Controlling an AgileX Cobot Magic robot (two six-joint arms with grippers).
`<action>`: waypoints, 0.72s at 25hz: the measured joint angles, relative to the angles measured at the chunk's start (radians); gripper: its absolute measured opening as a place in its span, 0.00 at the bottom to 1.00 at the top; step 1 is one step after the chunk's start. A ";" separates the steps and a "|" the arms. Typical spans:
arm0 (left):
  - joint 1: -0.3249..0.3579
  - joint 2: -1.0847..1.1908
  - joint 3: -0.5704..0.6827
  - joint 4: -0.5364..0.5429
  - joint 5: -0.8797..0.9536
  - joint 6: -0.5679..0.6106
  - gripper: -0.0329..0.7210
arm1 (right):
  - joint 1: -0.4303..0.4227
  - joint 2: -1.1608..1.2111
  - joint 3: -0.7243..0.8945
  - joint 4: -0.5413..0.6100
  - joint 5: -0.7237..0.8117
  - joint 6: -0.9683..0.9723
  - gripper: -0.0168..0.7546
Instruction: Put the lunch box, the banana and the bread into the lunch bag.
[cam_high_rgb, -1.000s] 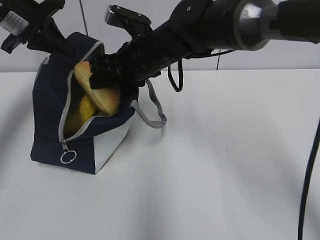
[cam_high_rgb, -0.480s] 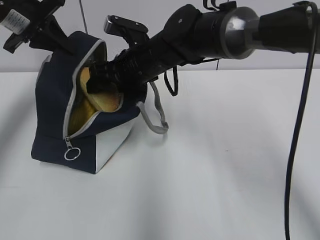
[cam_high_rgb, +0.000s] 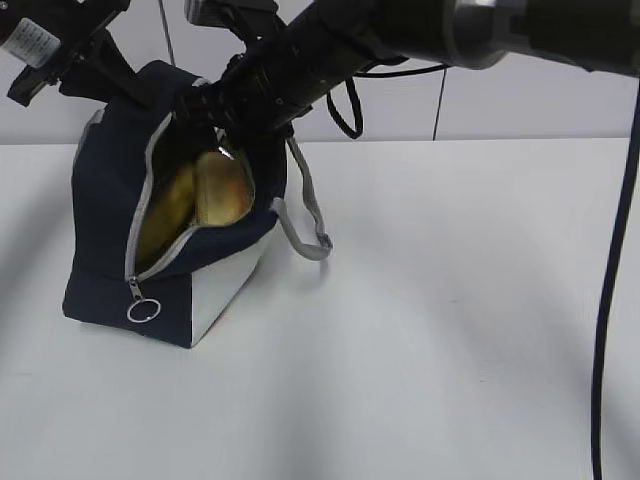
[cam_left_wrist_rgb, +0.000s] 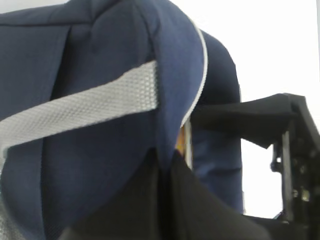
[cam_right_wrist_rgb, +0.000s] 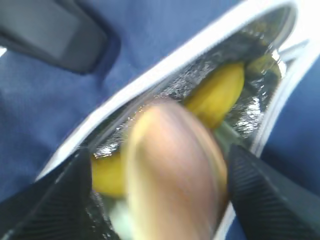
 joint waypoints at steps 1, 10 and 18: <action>0.000 0.000 0.000 0.000 0.000 0.000 0.04 | 0.000 0.005 0.000 0.002 0.005 0.002 0.86; 0.000 0.000 0.000 -0.004 0.000 0.000 0.04 | -0.032 -0.050 0.000 -0.055 0.144 0.017 0.81; 0.000 0.000 0.000 -0.005 0.000 0.000 0.04 | -0.127 -0.127 -0.004 -0.113 0.339 0.185 0.74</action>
